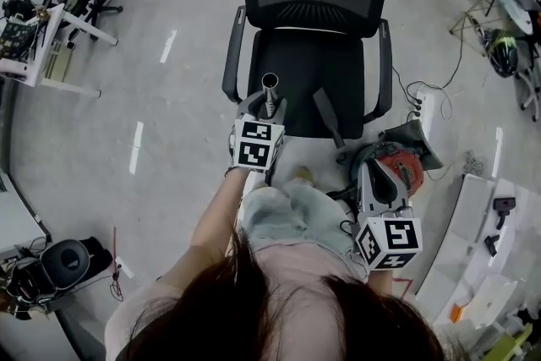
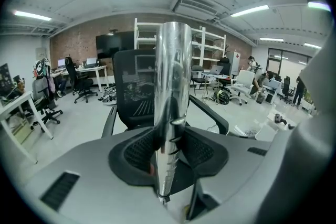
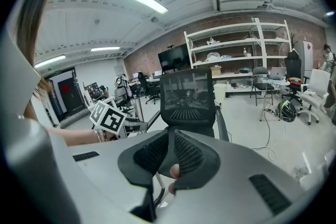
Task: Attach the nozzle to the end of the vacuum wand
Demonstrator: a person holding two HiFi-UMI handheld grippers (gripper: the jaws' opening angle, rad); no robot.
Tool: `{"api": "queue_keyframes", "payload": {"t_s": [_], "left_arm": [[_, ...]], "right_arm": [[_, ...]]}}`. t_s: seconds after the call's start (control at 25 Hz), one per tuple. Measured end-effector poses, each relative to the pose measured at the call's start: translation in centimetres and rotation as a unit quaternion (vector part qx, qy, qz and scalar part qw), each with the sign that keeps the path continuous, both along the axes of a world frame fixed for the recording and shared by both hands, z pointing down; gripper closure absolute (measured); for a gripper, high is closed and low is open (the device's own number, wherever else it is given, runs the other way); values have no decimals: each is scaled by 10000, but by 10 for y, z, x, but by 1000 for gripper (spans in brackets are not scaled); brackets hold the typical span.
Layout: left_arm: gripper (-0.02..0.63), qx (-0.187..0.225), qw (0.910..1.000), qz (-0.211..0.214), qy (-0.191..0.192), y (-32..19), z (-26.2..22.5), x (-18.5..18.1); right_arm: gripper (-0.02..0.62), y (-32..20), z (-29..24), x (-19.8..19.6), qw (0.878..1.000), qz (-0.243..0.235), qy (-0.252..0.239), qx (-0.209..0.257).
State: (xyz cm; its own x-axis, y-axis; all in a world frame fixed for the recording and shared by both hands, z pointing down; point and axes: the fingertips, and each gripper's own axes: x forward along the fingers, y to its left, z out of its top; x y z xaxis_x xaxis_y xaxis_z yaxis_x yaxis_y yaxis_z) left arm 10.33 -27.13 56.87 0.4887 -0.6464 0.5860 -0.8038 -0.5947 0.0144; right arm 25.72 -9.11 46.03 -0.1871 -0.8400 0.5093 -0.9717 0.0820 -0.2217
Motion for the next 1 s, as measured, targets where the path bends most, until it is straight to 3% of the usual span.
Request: {"api": "queue_keyframes", "payload": {"t_s": [0.68,1.0], "left_arm": [[448,211,9996,-114,-124,-3,5,0],[448,209,9995,-187,-116,-3,8,-6]], "right_arm": [[563,-35,90,24,9958,-641,-185,-622],[514,-46,151,28,9909,-818,-392,-994]]}}
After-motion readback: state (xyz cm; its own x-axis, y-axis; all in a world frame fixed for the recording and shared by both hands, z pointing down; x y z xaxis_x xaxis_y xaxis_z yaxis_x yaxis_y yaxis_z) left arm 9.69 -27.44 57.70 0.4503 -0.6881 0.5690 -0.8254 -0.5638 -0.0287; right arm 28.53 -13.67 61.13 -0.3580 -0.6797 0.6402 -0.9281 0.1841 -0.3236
